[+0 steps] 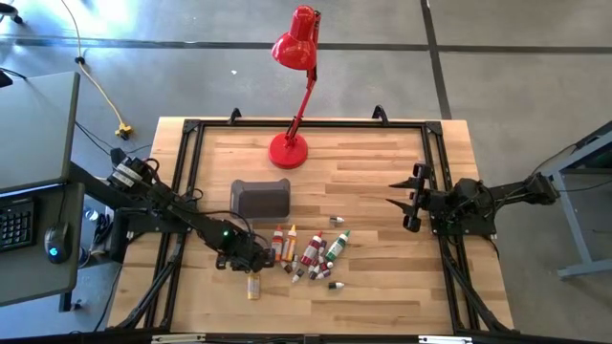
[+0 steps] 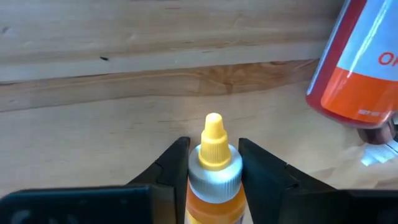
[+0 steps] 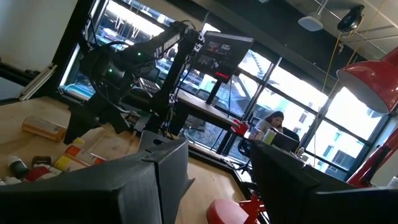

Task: Pick & Place food coloring
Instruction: Move the large yellow food coloring bottle to the center of the table

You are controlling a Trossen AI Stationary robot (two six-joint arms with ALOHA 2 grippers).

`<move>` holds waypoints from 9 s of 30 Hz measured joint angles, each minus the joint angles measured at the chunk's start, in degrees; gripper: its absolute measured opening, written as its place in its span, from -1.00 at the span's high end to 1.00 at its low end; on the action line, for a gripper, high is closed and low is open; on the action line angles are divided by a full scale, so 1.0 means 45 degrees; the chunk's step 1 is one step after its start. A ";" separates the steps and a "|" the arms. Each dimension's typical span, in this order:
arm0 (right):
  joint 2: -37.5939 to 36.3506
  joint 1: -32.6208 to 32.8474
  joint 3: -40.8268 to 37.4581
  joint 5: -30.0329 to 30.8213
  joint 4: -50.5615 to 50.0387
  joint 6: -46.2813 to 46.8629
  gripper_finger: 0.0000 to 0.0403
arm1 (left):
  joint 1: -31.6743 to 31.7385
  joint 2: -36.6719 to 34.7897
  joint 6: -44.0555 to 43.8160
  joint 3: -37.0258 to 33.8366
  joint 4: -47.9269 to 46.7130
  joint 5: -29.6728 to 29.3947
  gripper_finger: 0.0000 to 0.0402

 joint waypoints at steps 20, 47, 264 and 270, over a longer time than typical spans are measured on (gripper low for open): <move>-0.0005 -0.0002 0.0004 0.0000 0.0039 0.0173 0.16 | -0.0005 0.0049 0.7171 0.3724 -0.5048 -0.7004 0.48; 0.0068 -0.0001 0.0002 0.0000 0.0416 0.0364 0.16 | -0.3347 0.3504 0.5324 0.3588 -0.6969 -1.5485 0.49; 0.8737 -0.2072 0.0643 0.1821 0.3556 0.7499 0.28 | 0.6577 0.2677 2.9396 0.8411 1.0148 -0.4547 0.28; 0.9509 -0.2941 0.0058 0.1444 0.5063 0.7574 0.28 | 0.6474 0.0319 2.9296 0.8406 0.7232 -0.4998 0.28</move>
